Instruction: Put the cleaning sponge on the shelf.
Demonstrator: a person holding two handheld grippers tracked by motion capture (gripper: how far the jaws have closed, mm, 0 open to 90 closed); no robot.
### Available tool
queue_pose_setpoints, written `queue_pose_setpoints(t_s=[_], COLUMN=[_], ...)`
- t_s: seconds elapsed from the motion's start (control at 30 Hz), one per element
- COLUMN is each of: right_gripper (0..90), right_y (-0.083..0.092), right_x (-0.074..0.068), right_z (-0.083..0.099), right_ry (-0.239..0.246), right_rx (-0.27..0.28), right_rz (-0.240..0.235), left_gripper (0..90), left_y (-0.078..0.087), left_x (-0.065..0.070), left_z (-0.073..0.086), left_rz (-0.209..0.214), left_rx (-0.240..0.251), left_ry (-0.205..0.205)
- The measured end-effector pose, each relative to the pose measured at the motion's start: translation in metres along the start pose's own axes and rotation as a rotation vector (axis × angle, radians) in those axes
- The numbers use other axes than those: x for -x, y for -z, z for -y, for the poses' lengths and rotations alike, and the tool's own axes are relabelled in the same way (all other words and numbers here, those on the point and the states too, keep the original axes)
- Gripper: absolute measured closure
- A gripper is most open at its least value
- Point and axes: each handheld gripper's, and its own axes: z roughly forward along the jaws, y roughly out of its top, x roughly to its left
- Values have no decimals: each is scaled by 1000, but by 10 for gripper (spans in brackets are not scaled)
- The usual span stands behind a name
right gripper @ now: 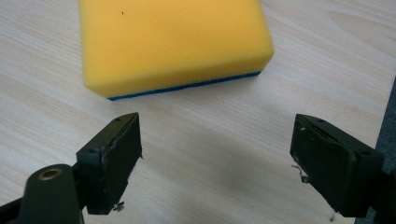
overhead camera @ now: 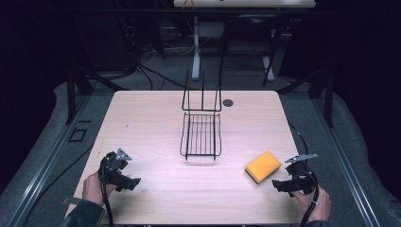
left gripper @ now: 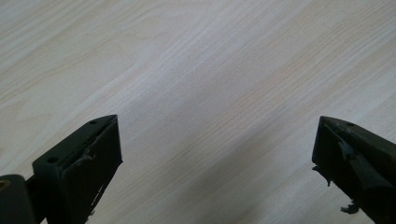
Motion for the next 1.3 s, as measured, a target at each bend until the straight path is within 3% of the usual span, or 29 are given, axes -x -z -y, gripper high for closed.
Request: queue_pose_setpoints(t_s=[0.33,0.47,0.7,0.9,1.0,1.03,1.07,1.13,1.3], right_gripper=[146,149,184,200,255,363,363,449,545], right_y=[0,0,3,-6,-13,-17,-17,-25,-28], right_x=[0,-3,-14,-26,-32,-36,-36,-41,-44], right_z=[-8,-12,-26,-38,-42,-45,-45,-45,-43], right_ry=[8,19,52,78,111,137,137,157,183], right_rx=[19,41,82,69,55,38,38,-8,-14], right_rz=[-9,-35,-81,-109,-121,-128,-128,-118,-76], left_gripper=[22,23,24,24,25,26,26,27,29], left_y=[-3,-4,-4,-5,-5,-5,-5,-5,-6], left_x=[-3,-3,-3,-3,-3,-3,-3,-3,-2], left_z=[-1,-2,-2,-2,-3,-3,-3,-3,-2], left_rz=[6,18,22,23,25,22,22,21,23], left_rx=[-2,-2,-1,-6,-13,-14,-14,-16,-22], left_ry=[-6,-7,-7,-6,-9,-9,-9,-10,-14])
